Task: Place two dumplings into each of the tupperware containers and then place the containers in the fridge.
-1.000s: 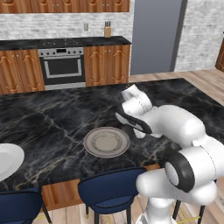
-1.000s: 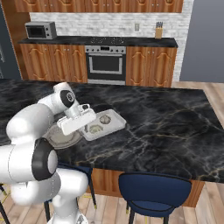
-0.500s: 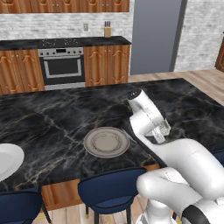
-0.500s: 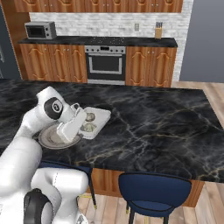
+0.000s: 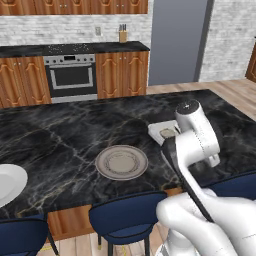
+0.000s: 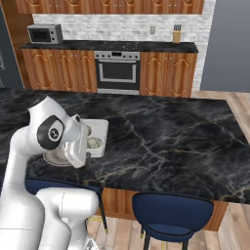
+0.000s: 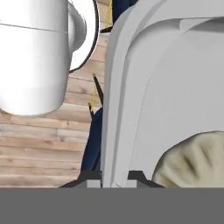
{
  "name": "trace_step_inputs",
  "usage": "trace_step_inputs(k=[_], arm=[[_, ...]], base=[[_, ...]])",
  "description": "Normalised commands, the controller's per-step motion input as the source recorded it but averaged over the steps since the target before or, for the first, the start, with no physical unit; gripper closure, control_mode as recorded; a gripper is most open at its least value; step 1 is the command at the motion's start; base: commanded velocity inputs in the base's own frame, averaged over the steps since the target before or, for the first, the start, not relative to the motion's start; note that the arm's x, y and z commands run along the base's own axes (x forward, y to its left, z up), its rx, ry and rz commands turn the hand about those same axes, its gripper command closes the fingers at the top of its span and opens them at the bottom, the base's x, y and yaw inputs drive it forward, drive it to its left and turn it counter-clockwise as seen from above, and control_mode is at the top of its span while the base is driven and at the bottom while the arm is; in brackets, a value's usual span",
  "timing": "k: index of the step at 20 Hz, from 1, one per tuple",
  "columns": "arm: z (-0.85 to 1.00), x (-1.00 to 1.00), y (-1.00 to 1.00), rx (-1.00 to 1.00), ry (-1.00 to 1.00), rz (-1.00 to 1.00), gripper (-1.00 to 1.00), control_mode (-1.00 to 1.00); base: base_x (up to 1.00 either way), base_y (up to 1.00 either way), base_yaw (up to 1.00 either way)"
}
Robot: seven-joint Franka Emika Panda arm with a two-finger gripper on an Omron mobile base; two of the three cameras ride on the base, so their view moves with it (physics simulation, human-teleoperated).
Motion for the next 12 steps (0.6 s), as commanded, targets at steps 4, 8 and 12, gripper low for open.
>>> trace_step_inputs(k=[4, 8, 12], arm=[[0.7, -0.29, -0.05, 0.14, 0.01, 0.06, 1.0, -1.0], [0.51, 0.0, 0.0, 0.0, 0.1, -0.07, 1.0, -1.0], [0.62, -0.12, 0.0, 0.0, 0.11, -0.1, 1.0, -1.0]], base=[[0.0, 0.0, 0.0], [0.0, 0.0, 0.0], [0.0, 0.0, 0.0]])
